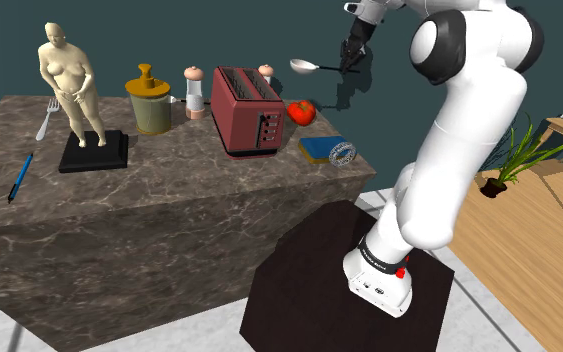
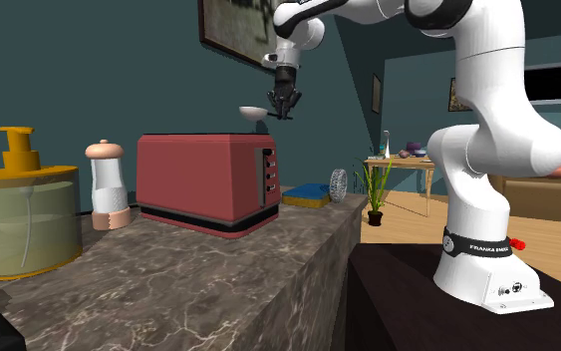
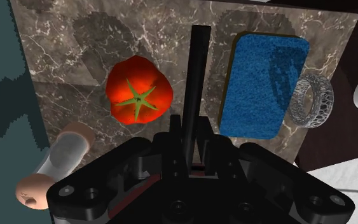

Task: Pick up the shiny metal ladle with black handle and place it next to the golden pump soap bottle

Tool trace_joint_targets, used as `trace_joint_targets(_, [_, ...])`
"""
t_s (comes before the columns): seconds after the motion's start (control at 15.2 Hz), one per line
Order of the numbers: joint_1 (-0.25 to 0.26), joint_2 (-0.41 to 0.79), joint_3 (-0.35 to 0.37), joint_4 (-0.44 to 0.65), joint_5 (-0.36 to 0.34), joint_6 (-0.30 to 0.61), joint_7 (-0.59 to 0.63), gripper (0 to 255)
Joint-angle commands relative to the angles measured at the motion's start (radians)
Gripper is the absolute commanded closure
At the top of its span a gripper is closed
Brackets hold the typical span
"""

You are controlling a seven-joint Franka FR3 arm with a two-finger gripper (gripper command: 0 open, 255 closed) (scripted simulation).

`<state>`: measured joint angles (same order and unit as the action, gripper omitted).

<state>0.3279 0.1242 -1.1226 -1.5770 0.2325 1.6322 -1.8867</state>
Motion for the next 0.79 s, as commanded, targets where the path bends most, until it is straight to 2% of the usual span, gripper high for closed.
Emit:
trace_joint_targets(0.0, [-0.014, 0.016, -0.001, 0.040, 0.014, -0.035, -0.008, 255])
trace_joint_targets(0.07, [-0.017, 0.018, -0.001, 0.049, 0.016, -0.042, -0.008, 255])
trace_joint_targets(0.33, [0.121, -0.129, 0.040, -0.044, -0.119, 0.007, 0.165, 255])
trace_joint_targets(0.53, [0.168, -0.210, 0.107, -0.095, -0.190, 0.029, 0.283, 255])
trace_joint_targets(0.73, [0.197, -0.260, 0.174, -0.134, -0.232, 0.045, 0.383, 255])
